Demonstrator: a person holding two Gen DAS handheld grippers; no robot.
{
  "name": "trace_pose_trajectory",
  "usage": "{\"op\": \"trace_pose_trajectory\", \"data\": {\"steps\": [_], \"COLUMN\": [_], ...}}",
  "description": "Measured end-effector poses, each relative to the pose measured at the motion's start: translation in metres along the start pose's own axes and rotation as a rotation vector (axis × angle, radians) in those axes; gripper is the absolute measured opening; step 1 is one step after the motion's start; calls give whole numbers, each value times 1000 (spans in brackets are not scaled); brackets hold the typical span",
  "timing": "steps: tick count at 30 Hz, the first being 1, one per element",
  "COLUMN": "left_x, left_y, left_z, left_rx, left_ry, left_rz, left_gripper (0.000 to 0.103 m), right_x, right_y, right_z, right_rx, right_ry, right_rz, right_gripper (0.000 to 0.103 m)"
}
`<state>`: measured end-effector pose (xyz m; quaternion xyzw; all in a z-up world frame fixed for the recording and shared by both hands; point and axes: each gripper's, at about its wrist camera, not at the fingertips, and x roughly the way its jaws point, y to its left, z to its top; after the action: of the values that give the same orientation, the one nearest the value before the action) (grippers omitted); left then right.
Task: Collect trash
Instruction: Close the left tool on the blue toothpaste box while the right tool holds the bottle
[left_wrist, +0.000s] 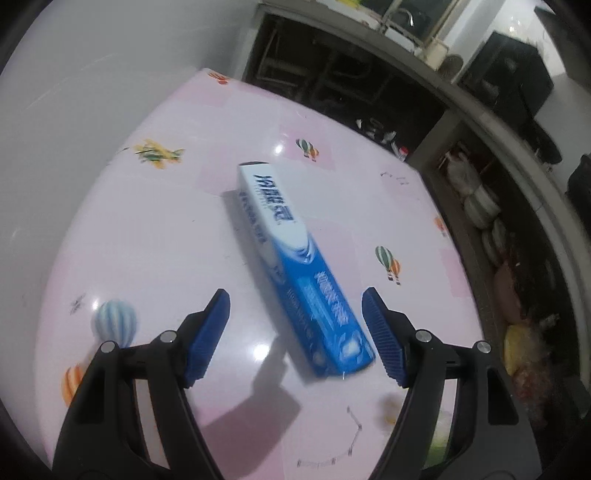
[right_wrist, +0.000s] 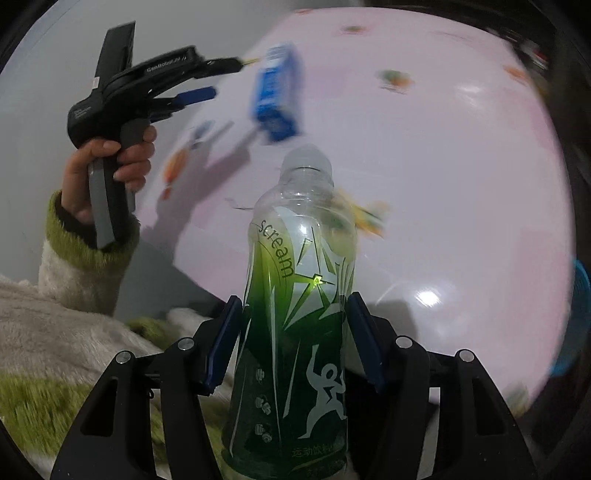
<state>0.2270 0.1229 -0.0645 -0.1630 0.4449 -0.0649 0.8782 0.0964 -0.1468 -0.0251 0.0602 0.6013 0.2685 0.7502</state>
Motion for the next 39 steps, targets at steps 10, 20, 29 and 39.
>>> {"op": "trace_pose_trajectory", "data": {"steps": [10, 20, 29, 39], "left_x": [55, 45, 31, 31], "left_y": [-10, -43, -103, -111], "left_z": [13, -14, -70, -77], "left_rx": [30, 113, 282, 306], "left_ry": [73, 131, 243, 254], "left_rz": [47, 4, -127, -96], "left_gripper": [45, 38, 39, 39], "right_x": [-16, 2, -4, 0], "right_y": [-52, -76, -95, -120], "right_z": [50, 72, 46, 61], "right_rx": [199, 288, 363, 395], "right_ry": [-193, -273, -288, -229], "right_rz": [-95, -83, -60, 40], "right_gripper": [57, 57, 57, 65]}}
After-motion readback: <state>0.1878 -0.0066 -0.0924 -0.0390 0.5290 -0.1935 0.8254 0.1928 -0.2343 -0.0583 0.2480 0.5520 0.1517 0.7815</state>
